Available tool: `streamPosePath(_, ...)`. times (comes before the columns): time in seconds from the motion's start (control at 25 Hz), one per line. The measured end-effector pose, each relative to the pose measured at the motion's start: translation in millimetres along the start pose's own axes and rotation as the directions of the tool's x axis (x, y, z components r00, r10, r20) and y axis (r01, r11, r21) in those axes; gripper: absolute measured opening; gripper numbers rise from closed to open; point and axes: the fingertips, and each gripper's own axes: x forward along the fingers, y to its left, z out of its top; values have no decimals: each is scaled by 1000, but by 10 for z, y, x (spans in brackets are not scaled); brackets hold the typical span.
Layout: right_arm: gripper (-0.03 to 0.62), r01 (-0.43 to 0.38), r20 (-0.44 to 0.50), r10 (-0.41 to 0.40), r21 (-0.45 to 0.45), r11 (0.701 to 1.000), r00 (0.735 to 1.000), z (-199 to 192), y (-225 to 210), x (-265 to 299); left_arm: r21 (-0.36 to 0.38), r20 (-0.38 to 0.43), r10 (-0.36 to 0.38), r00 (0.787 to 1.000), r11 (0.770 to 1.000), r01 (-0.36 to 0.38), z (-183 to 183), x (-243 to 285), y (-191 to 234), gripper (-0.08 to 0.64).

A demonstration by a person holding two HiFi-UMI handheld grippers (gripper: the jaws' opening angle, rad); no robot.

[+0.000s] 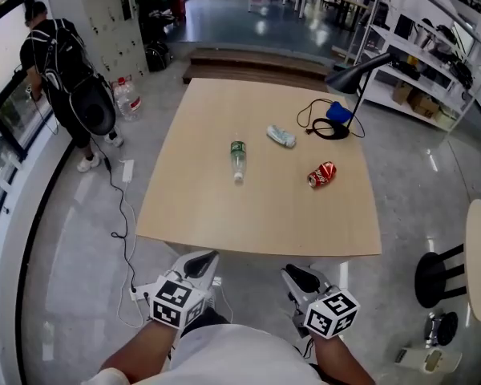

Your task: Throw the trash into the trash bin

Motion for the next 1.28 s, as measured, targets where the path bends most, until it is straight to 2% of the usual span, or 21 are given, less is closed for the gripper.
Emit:
streamPosePath(0.24,77,44,-7,-44,-5,999,999,296,137,661,5,-12,-67,998,998,67,144,147,674,6)
streamPosePath(0.6,77,138,-3,-138,-20,990,990,506,272,1171,15,-23,-172,985,985,173,245,299,1192,6)
streamPosePath(0.76,77,173,-32,-174,-22,985,984,485,276,1337,9,-26,-200,979,980,200,266,392,1377,6)
streamPosePath(1.04,77,217,-104,-218,-29,976,970,460,79,1588,-11,-56,-212,976,977,212,147,523,1533,6)
streamPosePath(1.28,77,194,-173,-206,-86,977,963,466,-104,1981,-73,-45,-144,988,987,141,93,545,1855,6)
